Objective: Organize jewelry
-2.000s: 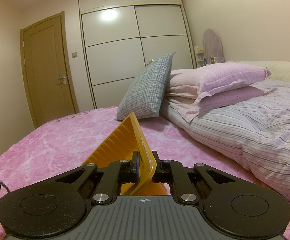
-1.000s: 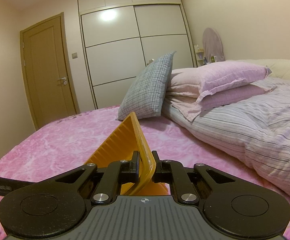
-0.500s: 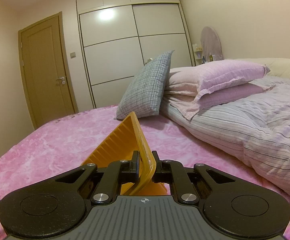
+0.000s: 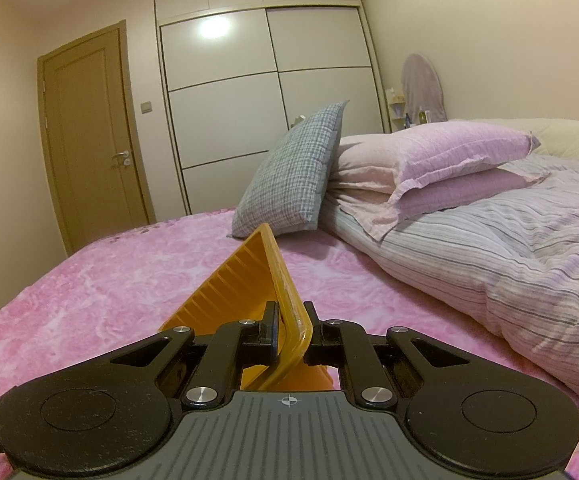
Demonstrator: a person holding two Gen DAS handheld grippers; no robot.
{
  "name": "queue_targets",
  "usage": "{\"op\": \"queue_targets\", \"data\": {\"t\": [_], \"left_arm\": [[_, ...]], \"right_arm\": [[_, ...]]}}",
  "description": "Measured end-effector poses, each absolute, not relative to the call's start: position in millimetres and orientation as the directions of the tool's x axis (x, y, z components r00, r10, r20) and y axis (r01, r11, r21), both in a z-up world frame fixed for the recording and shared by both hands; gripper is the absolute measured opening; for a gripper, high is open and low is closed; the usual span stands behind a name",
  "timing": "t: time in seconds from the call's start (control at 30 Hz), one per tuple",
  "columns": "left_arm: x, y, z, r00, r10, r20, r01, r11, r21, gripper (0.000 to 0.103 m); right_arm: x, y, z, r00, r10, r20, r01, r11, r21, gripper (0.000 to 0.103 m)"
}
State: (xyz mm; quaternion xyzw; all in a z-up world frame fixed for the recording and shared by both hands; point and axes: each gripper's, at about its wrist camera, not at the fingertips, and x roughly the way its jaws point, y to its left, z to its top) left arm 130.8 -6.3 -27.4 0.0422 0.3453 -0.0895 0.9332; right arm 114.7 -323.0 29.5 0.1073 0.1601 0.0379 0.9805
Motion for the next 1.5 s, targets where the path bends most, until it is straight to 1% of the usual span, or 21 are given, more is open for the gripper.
{"op": "queue_targets", "data": {"t": [0.13, 0.2, 0.27, 0.43, 0.67, 0.93, 1.2, 1.5], "left_arm": [[135.6, -8.5, -30.0, 0.735, -0.141, -0.663, 0.202, 0.979, 0.016, 0.015], [136.0, -8.1, -29.8, 0.731, -0.150, -0.665, 0.207, 0.978, 0.006, 0.010], [135.7, -7.7, -29.7, 0.731, -0.150, -0.665, 0.209, 0.978, 0.008, 0.008], [131.0, -7.4, -22.6, 0.743, -0.154, -0.651, 0.209, 0.978, 0.008, 0.008], [127.2, -11.5, 5.7, 0.781, -0.176, -0.599, 0.229, 0.973, 0.012, 0.008], [131.8, -32.4, 39.1, 0.802, -0.256, -0.539, 0.292, 0.956, -0.020, 0.007], [136.2, -71.2, 49.9, 0.775, -0.379, -0.506, 0.397, 0.915, -0.079, 0.007], [137.3, -104.3, 29.2, 0.708, -0.453, -0.542, 0.472, 0.874, -0.115, 0.007]], "right_arm": [[115.6, -323.3, 29.7, 0.945, 0.107, -0.308, -0.038, 0.974, 0.222, 0.011], [115.5, -323.6, 30.2, 0.945, 0.108, -0.308, -0.039, 0.974, 0.223, 0.011], [115.6, -323.3, 29.6, 0.945, 0.109, -0.307, -0.041, 0.975, 0.220, 0.011], [115.7, -322.9, 29.4, 0.945, 0.108, -0.308, -0.040, 0.975, 0.221, 0.011], [115.9, -323.2, 29.3, 0.946, 0.109, -0.306, -0.041, 0.975, 0.220, 0.011], [116.5, -323.3, 28.6, 0.946, 0.109, -0.306, -0.041, 0.974, 0.222, 0.011], [117.3, -322.9, 28.5, 0.946, 0.112, -0.306, -0.043, 0.974, 0.224, 0.011], [117.3, -321.1, 28.8, 0.945, 0.113, -0.307, -0.043, 0.973, 0.227, 0.011]]}}
